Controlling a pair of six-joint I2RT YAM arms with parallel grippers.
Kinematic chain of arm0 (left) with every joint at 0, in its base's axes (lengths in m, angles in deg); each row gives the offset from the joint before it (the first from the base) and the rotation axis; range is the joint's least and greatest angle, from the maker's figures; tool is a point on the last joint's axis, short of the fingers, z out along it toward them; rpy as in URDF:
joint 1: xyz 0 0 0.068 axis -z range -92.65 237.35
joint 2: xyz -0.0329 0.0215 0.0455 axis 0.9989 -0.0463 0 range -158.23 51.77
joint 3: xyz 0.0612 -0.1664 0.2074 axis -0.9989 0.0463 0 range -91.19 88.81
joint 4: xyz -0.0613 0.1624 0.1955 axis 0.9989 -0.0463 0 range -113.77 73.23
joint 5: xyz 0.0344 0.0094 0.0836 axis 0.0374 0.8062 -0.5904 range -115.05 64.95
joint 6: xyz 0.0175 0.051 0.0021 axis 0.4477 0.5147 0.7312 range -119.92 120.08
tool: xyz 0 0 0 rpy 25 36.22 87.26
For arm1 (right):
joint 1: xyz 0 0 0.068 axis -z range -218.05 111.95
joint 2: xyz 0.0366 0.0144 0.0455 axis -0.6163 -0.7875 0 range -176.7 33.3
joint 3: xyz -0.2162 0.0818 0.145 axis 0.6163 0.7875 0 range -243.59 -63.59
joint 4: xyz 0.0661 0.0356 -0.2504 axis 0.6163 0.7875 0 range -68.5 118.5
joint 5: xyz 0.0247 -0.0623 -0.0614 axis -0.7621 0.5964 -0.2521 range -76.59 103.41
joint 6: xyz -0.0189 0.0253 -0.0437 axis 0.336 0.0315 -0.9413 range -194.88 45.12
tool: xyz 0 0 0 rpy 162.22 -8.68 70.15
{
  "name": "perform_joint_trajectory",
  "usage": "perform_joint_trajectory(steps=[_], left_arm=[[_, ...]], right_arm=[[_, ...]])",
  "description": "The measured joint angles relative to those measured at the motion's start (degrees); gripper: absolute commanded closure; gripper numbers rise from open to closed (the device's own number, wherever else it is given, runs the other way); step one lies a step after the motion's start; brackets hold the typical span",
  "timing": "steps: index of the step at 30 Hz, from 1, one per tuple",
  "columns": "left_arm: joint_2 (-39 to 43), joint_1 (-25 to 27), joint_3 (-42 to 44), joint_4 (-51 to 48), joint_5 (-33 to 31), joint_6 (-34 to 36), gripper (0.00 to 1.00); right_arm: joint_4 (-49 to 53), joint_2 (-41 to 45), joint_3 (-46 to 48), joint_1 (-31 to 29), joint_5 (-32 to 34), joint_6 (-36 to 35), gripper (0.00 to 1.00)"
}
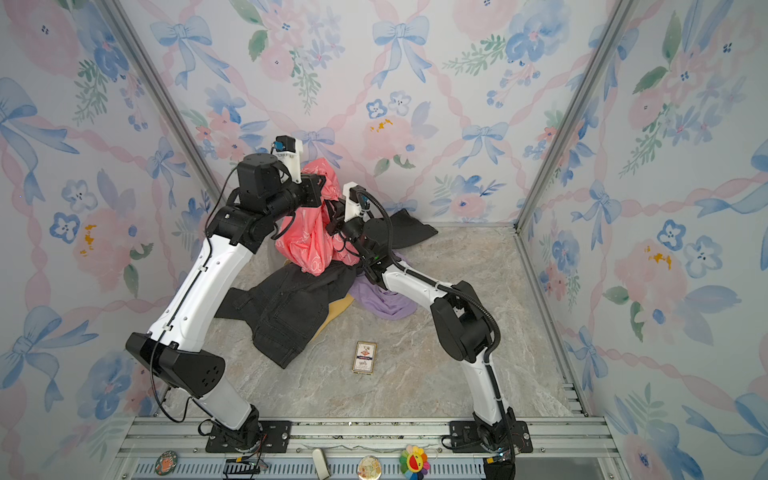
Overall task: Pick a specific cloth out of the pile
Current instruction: 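Grasp the hanging pink garment with the right gripper beside the left gripper, then open the left gripper while the right gripper carries the garment away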
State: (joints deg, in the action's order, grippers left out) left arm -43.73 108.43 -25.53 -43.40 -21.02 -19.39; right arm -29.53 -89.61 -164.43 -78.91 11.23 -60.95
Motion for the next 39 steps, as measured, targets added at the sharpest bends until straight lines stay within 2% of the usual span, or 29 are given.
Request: perform_joint_trajectory(steps=[6,8,9,12,15,25,31,39], left_arm=[[1.33,0.07,1.14,0.46,-3.21,1.03,1.0],[1.88,0.07,1.6,0.46,-4.42,1.27,0.89],[2.1,0.07,1.86,0.48,-5.03,1.44,0.79],[2.78,0.07,2.89,0.9,-6.47,1.6,0.57],[3.52,-0.11,4.02,1.18,-7.17,1.88,0.43],[6.47,-2.32,8.94,1.95,-7.67,1.49,0.14],[7.72,-3.85,11.78,2.56,-5.35,1.38,0.05],[7.98,-4.31,14.49,3.85,-1.05,1.49,0.02]], right_arm=[[4.66,0.0,-3.63,0.0,0.0,0.17,1.0],[5.97,0.0,-4.44,0.0,0.02,0.5,1.0],[6.84,0.02,-4.87,0.0,0.02,0.7,1.0],[9.03,0.33,-6.14,0.11,0.02,1.11,1.0],[11.87,0.74,-8.13,0.68,-0.02,1.16,1.0],[23.47,2.95,-15.65,4.96,-1.88,1.57,1.0],[28.04,6.25,-16.39,8.07,-2.36,1.51,1.0],[34.1,10.6,-18.05,11.28,-2.36,-0.66,1.0]])
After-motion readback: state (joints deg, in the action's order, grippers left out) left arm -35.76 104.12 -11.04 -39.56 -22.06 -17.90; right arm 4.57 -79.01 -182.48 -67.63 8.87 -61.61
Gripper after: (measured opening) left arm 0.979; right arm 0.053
